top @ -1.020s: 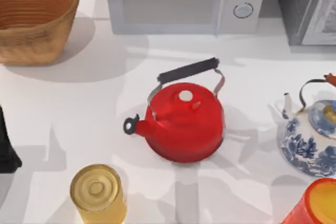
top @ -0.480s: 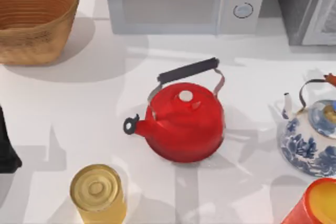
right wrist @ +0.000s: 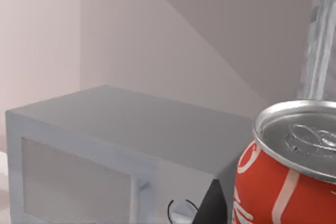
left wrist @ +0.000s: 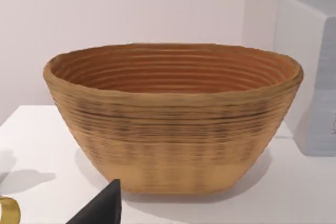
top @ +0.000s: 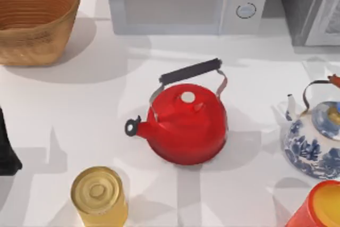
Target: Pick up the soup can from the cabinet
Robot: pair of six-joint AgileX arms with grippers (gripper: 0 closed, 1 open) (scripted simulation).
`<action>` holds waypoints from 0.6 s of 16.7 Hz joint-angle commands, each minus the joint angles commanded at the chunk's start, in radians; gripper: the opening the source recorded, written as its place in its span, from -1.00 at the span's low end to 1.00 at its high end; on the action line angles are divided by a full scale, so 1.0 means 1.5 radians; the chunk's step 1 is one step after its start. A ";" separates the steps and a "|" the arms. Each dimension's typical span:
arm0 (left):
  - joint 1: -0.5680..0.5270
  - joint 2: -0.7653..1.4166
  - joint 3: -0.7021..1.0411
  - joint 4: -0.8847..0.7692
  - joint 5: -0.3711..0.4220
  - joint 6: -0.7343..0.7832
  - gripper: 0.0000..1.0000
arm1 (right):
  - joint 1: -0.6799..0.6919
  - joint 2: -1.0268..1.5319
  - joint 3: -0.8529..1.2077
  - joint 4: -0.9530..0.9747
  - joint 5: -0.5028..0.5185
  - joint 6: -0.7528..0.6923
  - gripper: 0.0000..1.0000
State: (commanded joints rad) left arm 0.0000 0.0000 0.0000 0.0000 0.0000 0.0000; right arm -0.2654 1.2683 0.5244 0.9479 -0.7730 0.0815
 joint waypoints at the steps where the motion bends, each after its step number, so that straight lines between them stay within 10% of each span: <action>1: 0.000 0.000 0.000 0.000 0.000 0.000 1.00 | -0.003 0.029 0.009 0.019 -0.012 0.001 -1.00; 10: 0.000 0.000 0.000 0.000 0.000 0.000 1.00 | -0.023 0.285 0.080 0.178 -0.100 0.005 -1.00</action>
State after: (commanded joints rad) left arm 0.0000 0.0000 0.0000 0.0000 0.0000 0.0000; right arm -0.3001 1.6954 0.6450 1.2149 -0.9231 0.0888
